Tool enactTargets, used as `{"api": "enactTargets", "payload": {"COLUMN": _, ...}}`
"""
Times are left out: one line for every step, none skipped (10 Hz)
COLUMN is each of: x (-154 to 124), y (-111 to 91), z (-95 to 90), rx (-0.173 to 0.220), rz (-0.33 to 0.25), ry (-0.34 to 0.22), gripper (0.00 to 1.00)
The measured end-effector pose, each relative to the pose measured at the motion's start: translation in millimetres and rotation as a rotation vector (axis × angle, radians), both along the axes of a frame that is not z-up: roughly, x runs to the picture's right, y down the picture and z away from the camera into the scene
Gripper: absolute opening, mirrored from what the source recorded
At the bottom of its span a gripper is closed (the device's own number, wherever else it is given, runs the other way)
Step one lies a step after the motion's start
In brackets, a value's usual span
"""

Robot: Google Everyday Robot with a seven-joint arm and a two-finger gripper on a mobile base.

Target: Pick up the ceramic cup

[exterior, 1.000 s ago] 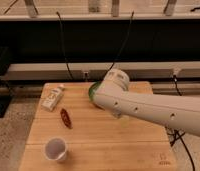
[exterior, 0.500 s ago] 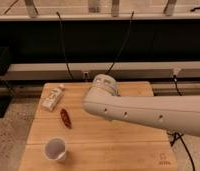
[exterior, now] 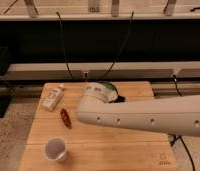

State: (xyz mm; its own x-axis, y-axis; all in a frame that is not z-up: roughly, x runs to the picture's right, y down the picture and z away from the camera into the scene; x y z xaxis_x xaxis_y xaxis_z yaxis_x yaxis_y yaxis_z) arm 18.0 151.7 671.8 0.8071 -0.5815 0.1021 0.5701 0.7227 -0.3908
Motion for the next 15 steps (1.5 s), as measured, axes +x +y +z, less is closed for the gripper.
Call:
{"api": "enactTargets", "payload": {"x": -5.7, "y": 7.5, "z": 1.3, "rx": -0.004, "rz": -0.022, "ry": -0.013, "gripper": 0.80}}
{"api": "enactTargets", "payload": {"x": -7.0, "y": 9.8, "z": 2.0, "rx": -0.007, "rz": -0.030, "ry": -0.020, "gripper": 0.80}}
{"api": "enactTargets", "payload": {"x": -10.3, "y": 15.8, "z": 3.4, "rx": -0.017, "rz": -0.045, "ry": -0.038, "gripper": 0.80}}
{"api": "enactTargets", "payload": {"x": -17.8, "y": 23.9, "z": 5.4, "rx": -0.032, "rz": -0.064, "ry": -0.060, "gripper": 0.80}}
{"api": "enactTargets", "payload": {"x": -24.2, "y": 29.4, "z": 8.5, "rx": -0.042, "rz": -0.078, "ry": -0.082, "gripper": 0.80}}
{"api": "enactTargets", "payload": {"x": -25.9, "y": 34.5, "z": 11.3, "rx": -0.054, "rz": -0.092, "ry": -0.091, "gripper": 0.80}}
{"api": "enactTargets", "payload": {"x": -29.6, "y": 38.5, "z": 14.0, "rx": -0.060, "rz": -0.103, "ry": -0.103, "gripper": 0.80}}
{"api": "enactTargets", "payload": {"x": -32.3, "y": 39.4, "z": 13.6, "rx": -0.066, "rz": -0.112, "ry": -0.115, "gripper": 0.80}}
{"api": "enactTargets", "payload": {"x": -37.5, "y": 44.9, "z": 11.8, "rx": -0.079, "rz": -0.121, "ry": -0.130, "gripper": 0.80}}
{"api": "enactTargets", "payload": {"x": -44.8, "y": 49.3, "z": 12.1, "rx": -0.091, "rz": -0.135, "ry": -0.145, "gripper": 0.80}}
{"api": "enactTargets", "payload": {"x": -51.4, "y": 52.4, "z": 12.8, "rx": -0.099, "rz": -0.147, "ry": -0.159, "gripper": 0.80}}
{"api": "enactTargets", "payload": {"x": -53.1, "y": 51.4, "z": 12.5, "rx": -0.101, "rz": -0.149, "ry": -0.158, "gripper": 0.80}}
{"api": "enactTargets", "payload": {"x": -52.6, "y": 49.0, "z": 10.3, "rx": -0.113, "rz": -0.154, "ry": -0.168, "gripper": 0.80}}
{"api": "enactTargets", "payload": {"x": -51.5, "y": 45.7, "z": 6.3, "rx": -0.137, "rz": -0.164, "ry": -0.193, "gripper": 0.80}}
{"api": "enactTargets", "payload": {"x": -53.6, "y": 45.8, "z": 3.9, "rx": -0.149, "rz": -0.172, "ry": -0.209, "gripper": 0.80}}
